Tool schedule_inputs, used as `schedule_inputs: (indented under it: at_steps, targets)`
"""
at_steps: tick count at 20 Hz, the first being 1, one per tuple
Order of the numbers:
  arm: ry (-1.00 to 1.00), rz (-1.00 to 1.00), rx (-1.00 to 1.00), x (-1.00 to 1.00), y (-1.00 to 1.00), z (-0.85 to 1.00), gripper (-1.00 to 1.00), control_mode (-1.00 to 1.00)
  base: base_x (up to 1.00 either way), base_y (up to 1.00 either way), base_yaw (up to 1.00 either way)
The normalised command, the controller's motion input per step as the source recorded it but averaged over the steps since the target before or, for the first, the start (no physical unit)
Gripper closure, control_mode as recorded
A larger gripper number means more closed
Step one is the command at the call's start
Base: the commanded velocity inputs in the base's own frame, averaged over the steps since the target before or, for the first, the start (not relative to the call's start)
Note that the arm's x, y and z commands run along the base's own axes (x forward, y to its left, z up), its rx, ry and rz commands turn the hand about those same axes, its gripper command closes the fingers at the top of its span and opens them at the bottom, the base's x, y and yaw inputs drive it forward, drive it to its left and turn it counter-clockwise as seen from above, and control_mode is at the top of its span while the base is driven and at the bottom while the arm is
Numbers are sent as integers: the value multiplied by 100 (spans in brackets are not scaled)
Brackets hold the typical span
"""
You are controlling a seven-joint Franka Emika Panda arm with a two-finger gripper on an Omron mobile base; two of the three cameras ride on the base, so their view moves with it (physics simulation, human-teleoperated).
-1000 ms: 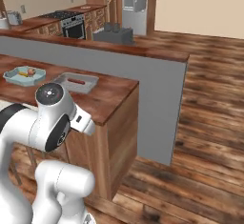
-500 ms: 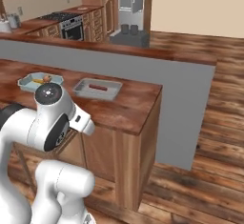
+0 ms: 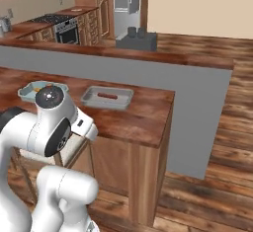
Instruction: Place the cold items (carrot and peach) from the fridge in one tupperware on the dining counter. Place the warm items (kebab skewer and hot dog) in the stove area in another tupperware.
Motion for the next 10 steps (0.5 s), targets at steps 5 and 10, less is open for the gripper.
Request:
schedule_inputs:
  at_steps: [5, 10]
  targets:
    - [0, 0, 0, 0, 0, 0, 100, 100, 70, 5, -10]
    - [0, 0, 0, 0, 0, 0, 100, 100, 52, 9, -8]
